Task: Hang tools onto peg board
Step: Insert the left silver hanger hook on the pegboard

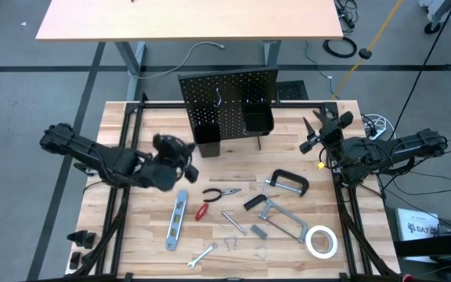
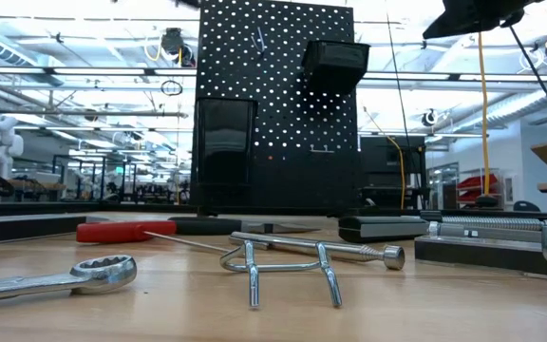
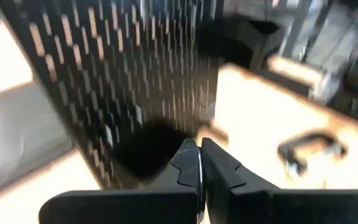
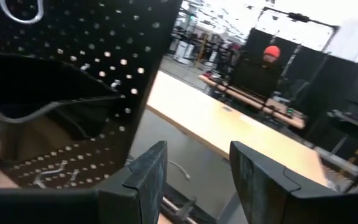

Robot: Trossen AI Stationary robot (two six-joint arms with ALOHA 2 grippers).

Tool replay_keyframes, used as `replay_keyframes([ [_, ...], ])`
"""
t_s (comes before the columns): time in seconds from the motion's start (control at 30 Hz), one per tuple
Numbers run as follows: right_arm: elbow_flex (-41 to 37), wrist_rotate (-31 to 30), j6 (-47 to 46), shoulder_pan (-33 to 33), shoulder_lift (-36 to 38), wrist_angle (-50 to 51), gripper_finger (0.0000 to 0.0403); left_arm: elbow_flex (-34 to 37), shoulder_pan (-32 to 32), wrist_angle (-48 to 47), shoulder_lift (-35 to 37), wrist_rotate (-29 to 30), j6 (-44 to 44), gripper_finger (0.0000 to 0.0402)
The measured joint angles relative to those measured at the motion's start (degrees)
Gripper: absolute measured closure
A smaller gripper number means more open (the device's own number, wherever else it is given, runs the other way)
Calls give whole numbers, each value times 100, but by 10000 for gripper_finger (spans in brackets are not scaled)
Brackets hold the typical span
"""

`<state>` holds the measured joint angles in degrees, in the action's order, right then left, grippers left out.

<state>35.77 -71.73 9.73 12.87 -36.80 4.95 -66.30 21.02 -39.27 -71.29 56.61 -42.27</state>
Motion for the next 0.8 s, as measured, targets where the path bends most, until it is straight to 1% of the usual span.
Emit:
replay_keyframes([
  [0.07, 1, 25, -34, 1, 0, 3, 236, 367, 27, -202, 0, -321, -636, 398],
  [0.13, 0, 22, -36, 2, 0, 0, 236, 713, 44, -181, -1, -696, -996, 399],
  [0.27, 0, 14, -139, 0, 0, -11, 236, 1324, -32, -129, -2, -1281, -1494, 399],
  [0.37, 1, 14, -208, 0, -3, -32, 236, 1758, -140, 95, -2, -1703, -1619, 399],
  [0.47, 2, 14, -322, 1, -15, -26, 236, 2218, -280, 781, -3, -2090, -1456, 399],
  [0.63, 2, 62, -684, 0, -121, 66, 236, 2798, -560, 2021, -4, -2426, -882, 399],
  [0.73, 2, 519, -1068, 0, -199, 217, 236, 3092, -723, 2822, -4, -2713, -474, 399],
  [0.8, 2, 861, -1239, 0, -261, 219, 236, 3270, -838, 3187, -4, -3000, -239, 399],
])
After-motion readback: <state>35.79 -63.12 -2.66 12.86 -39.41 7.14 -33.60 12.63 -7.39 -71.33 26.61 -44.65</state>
